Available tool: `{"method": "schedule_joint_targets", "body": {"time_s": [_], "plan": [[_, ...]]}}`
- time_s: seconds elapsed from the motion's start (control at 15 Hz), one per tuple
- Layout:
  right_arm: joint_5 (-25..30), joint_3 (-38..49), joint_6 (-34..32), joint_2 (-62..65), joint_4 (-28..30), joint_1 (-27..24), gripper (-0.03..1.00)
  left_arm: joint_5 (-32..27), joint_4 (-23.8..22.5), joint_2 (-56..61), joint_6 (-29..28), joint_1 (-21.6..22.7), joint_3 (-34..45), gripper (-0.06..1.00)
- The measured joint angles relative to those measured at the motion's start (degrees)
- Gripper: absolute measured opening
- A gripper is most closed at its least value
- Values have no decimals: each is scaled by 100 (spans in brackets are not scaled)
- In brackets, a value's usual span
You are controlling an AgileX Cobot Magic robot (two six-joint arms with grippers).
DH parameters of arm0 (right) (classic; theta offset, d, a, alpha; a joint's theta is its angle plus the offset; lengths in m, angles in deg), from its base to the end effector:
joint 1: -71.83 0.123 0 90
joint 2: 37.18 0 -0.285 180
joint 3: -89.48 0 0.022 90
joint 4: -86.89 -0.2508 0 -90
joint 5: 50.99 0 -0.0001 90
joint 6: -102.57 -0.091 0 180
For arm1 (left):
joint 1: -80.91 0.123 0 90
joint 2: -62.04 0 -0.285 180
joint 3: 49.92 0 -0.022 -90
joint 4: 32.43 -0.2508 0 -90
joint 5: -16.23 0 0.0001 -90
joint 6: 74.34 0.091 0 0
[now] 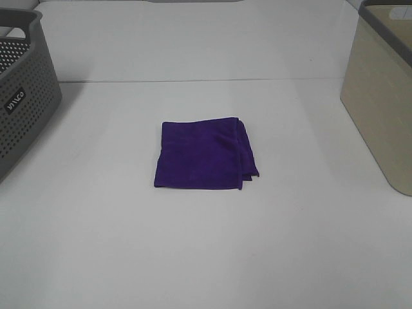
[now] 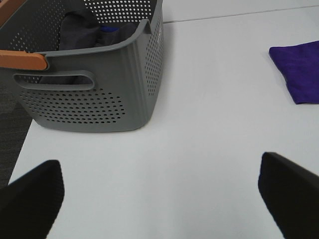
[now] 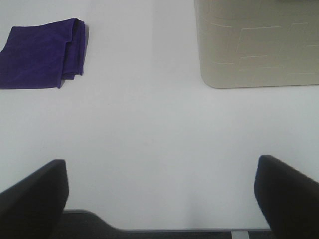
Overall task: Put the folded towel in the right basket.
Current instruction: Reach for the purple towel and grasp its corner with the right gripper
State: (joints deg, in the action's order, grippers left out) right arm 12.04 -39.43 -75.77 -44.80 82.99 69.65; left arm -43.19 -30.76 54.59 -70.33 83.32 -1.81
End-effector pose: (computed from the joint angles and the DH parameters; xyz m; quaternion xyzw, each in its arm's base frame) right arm -0.0021 0.0056 0.2621 0.0027 0.8730 0.0177 0.4874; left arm -0.0057 -0.0025 0.2814 0.0123 0.8431 0.0155 0.5374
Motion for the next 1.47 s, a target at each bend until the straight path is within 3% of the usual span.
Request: {"method": "schedule_joint_targets", "body": {"time_s": [0.33,0.53,1.47], "plan": [[0,0,52,0,92,6,97,0,0,0,0,0,0,99],[0,0,52,0,103,286,97,0,0,0,0,0,0,99],[0,0,52,0,103,309,97,0,0,0,0,0,0,99]]}}
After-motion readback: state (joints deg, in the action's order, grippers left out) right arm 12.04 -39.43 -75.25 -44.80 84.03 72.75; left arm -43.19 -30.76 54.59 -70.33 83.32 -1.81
